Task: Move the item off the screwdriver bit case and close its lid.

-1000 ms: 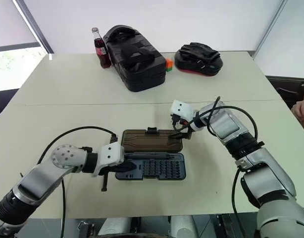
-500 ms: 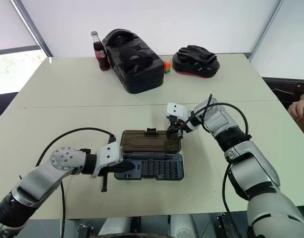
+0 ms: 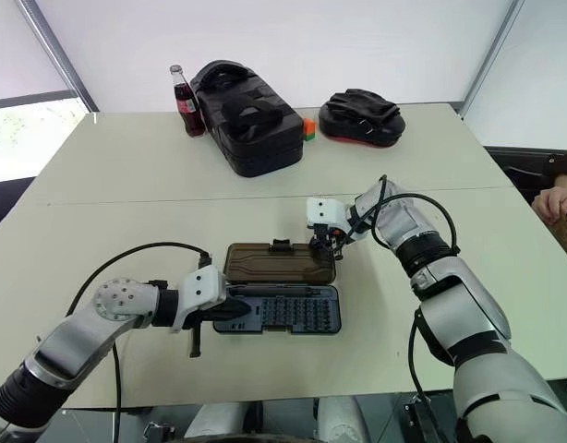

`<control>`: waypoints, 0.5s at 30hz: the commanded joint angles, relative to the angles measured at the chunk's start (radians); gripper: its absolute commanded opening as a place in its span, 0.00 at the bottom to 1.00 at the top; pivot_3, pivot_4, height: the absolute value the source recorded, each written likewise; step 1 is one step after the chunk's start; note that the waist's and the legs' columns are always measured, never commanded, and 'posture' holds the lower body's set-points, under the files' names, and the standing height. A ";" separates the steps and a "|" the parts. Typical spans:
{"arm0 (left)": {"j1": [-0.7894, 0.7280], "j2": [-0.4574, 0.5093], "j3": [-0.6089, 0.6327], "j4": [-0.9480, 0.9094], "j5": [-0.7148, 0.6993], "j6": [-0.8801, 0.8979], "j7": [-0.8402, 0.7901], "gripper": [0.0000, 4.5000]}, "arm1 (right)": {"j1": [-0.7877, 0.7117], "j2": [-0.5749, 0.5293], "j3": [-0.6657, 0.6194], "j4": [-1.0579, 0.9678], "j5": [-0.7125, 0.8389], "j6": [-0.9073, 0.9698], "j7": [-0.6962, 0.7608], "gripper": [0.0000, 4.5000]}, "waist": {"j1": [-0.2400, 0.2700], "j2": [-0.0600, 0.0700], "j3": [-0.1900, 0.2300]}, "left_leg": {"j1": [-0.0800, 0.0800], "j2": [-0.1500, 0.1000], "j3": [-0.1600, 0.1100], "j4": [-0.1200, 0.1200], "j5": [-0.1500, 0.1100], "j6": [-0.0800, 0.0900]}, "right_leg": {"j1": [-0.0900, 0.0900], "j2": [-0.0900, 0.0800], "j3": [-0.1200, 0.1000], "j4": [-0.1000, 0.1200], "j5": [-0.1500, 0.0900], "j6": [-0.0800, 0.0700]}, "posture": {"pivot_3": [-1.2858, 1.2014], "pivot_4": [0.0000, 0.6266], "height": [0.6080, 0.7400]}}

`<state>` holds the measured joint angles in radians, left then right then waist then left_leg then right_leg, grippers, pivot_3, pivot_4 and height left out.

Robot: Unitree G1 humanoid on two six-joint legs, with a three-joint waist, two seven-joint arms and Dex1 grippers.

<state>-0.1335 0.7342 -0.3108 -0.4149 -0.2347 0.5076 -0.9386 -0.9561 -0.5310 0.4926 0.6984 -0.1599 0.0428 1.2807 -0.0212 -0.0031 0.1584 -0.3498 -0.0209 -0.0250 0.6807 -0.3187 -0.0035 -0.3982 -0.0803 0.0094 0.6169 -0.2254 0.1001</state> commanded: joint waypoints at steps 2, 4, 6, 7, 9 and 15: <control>0.037 0.011 -0.046 0.088 0.039 0.026 -0.004 0.00 | 0.000 -0.079 -0.115 -0.202 0.015 0.102 -0.052 0.01 | 0.004 0.002 0.001 | -0.002 0.000 0.000 0.000 0.000 0.000 | -0.002 0.000 0.000 0.000 0.000 0.000 | 0.52 0.24 1.00; 0.038 0.010 -0.047 0.092 0.039 0.024 -0.004 0.00 | 0.036 -0.110 -0.152 -0.335 0.046 0.180 -0.039 0.01 | 0.007 0.002 0.001 | -0.007 -0.001 0.000 0.001 0.000 0.000 | -0.006 -0.001 0.000 0.000 0.000 0.000 | 0.52 0.24 1.00; 0.032 0.010 -0.038 0.090 0.027 0.032 -0.008 0.00 | 0.074 -0.133 -0.184 -0.458 0.075 0.263 -0.034 0.01 | 0.008 0.002 0.001 | -0.008 -0.001 0.000 0.000 0.000 0.000 | -0.007 -0.001 0.000 0.000 0.000 0.000 | 0.52 0.24 1.00; 0.026 0.012 -0.034 0.086 0.021 0.039 -0.012 0.00 | 0.093 -0.142 -0.199 -0.516 0.092 0.307 -0.034 0.01 | 0.008 0.002 0.002 | -0.008 -0.001 0.000 -0.001 0.000 0.000 | -0.007 -0.001 0.000 0.000 0.000 0.000 | 0.52 0.24 1.00; 0.013 0.017 -0.027 0.073 0.011 0.056 -0.018 0.00 | 0.130 -0.159 -0.225 -0.625 0.122 0.387 -0.037 0.01 | 0.008 0.003 0.002 | -0.008 -0.001 0.000 -0.001 0.000 0.000 | -0.008 -0.001 0.000 0.000 0.000 0.000 | 0.52 0.24 1.00; -0.027 0.020 -0.003 0.018 -0.022 0.123 -0.013 0.00 | 0.240 -0.201 -0.273 -0.874 0.182 0.560 -0.075 0.01 | 0.007 0.003 0.004 | -0.011 -0.001 0.000 -0.001 0.000 0.000 | -0.010 -0.001 -0.001 -0.001 0.000 0.000 | 0.52 0.24 1.00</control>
<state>-0.1738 0.7329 -0.2986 -0.4219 -0.2751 0.5696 -0.9613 -0.7028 -0.7244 0.2729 -0.0812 -0.0187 0.5679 1.2200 -0.0139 -0.0004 0.1625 -0.3605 -0.0215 -0.0253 0.6795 -0.3187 -0.0036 -0.4080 -0.0815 0.0087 0.6154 -0.2255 0.1002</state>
